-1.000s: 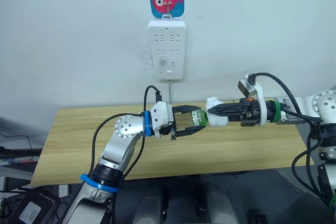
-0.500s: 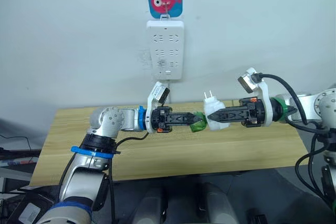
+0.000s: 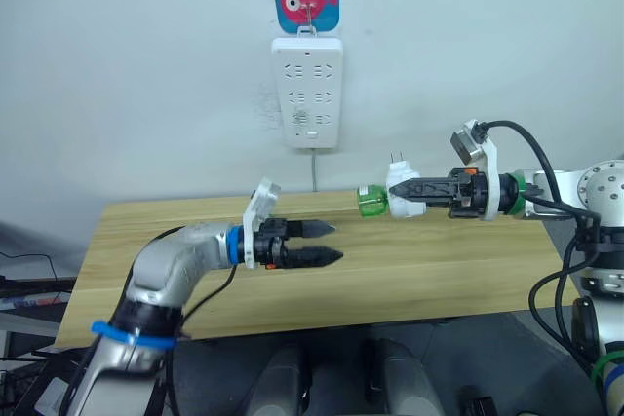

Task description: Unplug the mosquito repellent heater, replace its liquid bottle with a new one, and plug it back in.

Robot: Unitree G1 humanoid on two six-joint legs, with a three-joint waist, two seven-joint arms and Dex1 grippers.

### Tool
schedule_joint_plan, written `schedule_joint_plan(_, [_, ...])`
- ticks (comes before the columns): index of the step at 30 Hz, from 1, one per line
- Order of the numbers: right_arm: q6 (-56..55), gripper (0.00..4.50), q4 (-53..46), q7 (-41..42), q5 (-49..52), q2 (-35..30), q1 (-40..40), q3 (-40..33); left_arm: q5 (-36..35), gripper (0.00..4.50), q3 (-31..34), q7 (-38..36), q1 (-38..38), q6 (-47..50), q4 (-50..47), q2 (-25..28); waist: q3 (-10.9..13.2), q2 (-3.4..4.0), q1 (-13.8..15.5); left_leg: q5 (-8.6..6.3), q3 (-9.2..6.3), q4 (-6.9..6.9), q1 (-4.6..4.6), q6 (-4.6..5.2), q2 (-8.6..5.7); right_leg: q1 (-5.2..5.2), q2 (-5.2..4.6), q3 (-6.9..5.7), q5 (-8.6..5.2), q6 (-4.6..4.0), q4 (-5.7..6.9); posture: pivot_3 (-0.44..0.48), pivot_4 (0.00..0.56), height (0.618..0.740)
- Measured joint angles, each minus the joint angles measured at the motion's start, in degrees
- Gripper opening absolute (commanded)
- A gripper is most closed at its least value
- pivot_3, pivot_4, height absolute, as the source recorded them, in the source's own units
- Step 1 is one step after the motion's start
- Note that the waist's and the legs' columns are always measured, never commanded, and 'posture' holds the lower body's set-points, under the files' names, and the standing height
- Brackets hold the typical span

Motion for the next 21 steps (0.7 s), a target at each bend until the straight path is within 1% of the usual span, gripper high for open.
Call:
schedule_joint_plan(2, [1.38, 3.0, 1.57, -1.28, 0.04, 1.13, -0.35, -1.54, 12.1, 4.48, -2.0, 0.87, 3.33, -22.5, -0.89, -1.14, 0.0, 0.01, 0.2, 0.0, 0.07, -0.03, -0.02, 0.0, 0.01, 0.01, -0.03, 0.0, 0.11, -0.19, -0.17, -0.13, 0.212, 0.74])
schedule_joint_plan(4, [2.49, 3.0, 2.24, -2.3, 0.08, 2.24, -0.99, -2.23, 20.07, 4.48, -3.22, 2.49, 4.09, -38.69, -0.15, -3.1, -0.01, 0.01, 0.47, 0.0, 0.05, -0.04, -0.15, 0.0, 0.02, 0.01, -0.04, -0.03, 0.21, -0.25, -0.45, -0.128, 0.21, 0.74])
schedule_joint_plan(6, [3.49, 3.0, 2.33, -3.12, 0.24, 3.14, -1.39, -3.11, 28.45, 4.48, -3.42, 8.18, 3.04, -54.49, 4.04, -5.66, -0.04, 0.07, 0.55, 0.0, 0.09, -0.01, -0.27, 0.01, 0.04, 0.04, -0.04, -0.05, 0.5, -0.05, -0.75, -0.129, 0.211, 0.74])
schedule_joint_plan(8, [3.8, 3.0, 2.32, -3.74, 0.89, 3.47, -1.37, -3.55, 34.98, 4.48, -3.28, 13.96, 1.04, -65.53, 8.5, -7.08, -0.04, 0.07, 0.55, 0.01, 0.17, 0.07, -0.41, 0.04, 0.03, 0.01, -0.08, -0.02, 0.66, 0.18, -0.85, -0.13, 0.211, 0.74])
schedule_joint_plan(10, [3.81, 3.0, 2.29, -4.56, 1.51, 3.58, -1.35, -3.58, 39.24, 4.48, -3.2, 18.22, -1.4, -71.98, 12.31, -7.71, -0.04, 0.07, 0.51, 0.0, 0.28, 0.1, -0.46, 0.1, 0.02, -0.03, -0.11, 0.01, 0.76, 0.33, -0.88, -0.129, 0.21, 0.74])
schedule_joint_plan(12, [3.8, 3.0, 2.29, -5.31, 2.28, 3.75, -1.33, -3.57, 41.68, 4.48, -3.18, 21.29, -3.73, -76.06, 14.61, -8.45, -0.04, 0.06, 0.48, -0.01, 0.32, 0.11, -0.47, 0.14, 0.02, -0.05, -0.1, 0.0, 0.79, 0.39, -0.85, -0.128, 0.209, 0.74])
schedule_joint_plan(16, [3.8, 3.0, 2.3, -6.44, 3.7, 4.35, -1.38, -3.55, 43.55, 4.48, -4.02, 24.15, -7.54, -81.44, 17.84, -8.64, -0.04, 0.07, 0.22, -0.05, 0.32, 0.11, -0.47, 0.2, 0.04, -0.08, -0.03, -0.05, 0.8, 0.41, -0.75, -0.136, 0.209, 0.74])
schedule_joint_plan(19, [3.8, 3.0, 2.3, -7.38, 3.81, 4.81, -1.39, -3.52, 44.31, 4.48, -5.13, 25.46, -8.66, -84.63, 21.56, -8.65, -0.04, 0.07, 0.08, -0.06, 0.36, 0.11, -0.47, 0.22, 0.04, -0.1, -0.02, -0.06, 0.8, 0.42, -0.72, -0.141, 0.207, 0.74])
schedule_joint_plan(21, [3.81, 3.0, 2.3, -7.8, 4.29, 4.97, -1.4, -3.53, 44.61, 4.1, -5.93, 25.84, -9.22, -86.14, 22.91, -8.62, -0.04, 0.07, 0.04, -0.06, 0.39, 0.11, -0.47, 0.23, 0.04, -0.1, -0.01, -0.04, 0.81, 0.43, -0.71, -0.141, 0.207, 0.74])
